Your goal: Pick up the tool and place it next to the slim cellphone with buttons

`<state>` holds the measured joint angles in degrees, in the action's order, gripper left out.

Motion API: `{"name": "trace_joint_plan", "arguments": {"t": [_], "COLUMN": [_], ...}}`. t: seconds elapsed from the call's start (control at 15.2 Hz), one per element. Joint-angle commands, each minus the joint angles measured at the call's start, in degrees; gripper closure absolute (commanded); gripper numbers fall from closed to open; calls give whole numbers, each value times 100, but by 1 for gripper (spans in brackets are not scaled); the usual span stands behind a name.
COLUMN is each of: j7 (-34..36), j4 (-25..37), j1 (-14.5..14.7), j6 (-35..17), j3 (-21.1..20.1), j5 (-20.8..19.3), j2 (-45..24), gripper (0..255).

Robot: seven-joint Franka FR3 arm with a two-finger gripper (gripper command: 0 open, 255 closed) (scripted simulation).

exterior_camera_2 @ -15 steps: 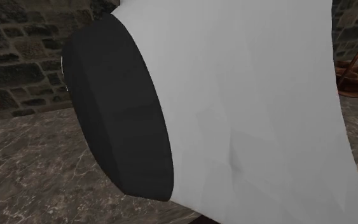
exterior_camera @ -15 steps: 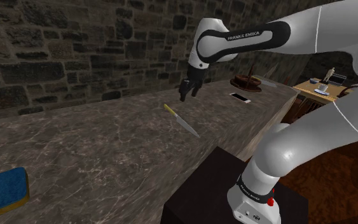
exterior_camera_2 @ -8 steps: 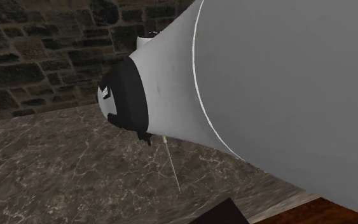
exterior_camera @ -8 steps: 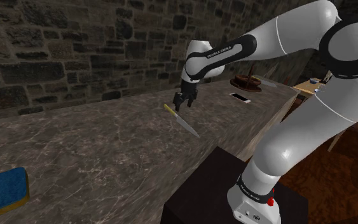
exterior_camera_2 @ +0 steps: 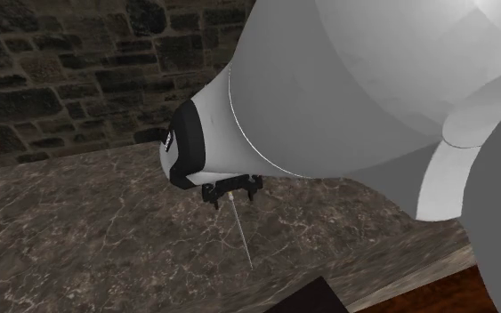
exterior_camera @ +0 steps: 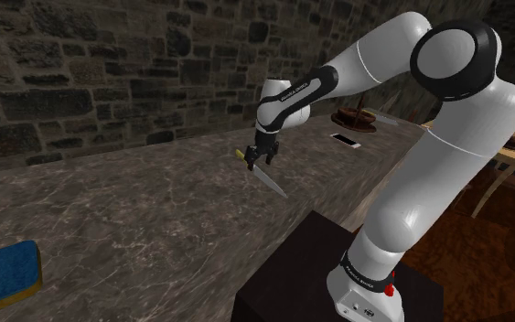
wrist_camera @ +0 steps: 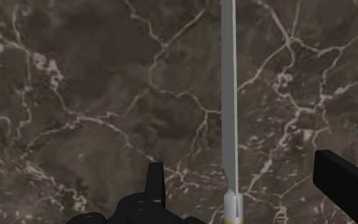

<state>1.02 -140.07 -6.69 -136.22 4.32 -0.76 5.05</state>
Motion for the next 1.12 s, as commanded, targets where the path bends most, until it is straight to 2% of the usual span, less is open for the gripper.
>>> {"name": "trace_joint_plan", "arguments": {"t": [0.0,0.2,0.73,0.79,1.06], "j7": [5,-12,-11,-11,-11], "j4": [-53,-127,-126,-126,-126], "j1": [4,5,5,5,5], "j6": [-176,-470,-469,-469,-469], "j3": [-2,1,0,0,0], "j5": [10,32,32,32,32], "j2": [-122,-343,-343,-343,-343], "gripper": [0,0,0,255,255]}}
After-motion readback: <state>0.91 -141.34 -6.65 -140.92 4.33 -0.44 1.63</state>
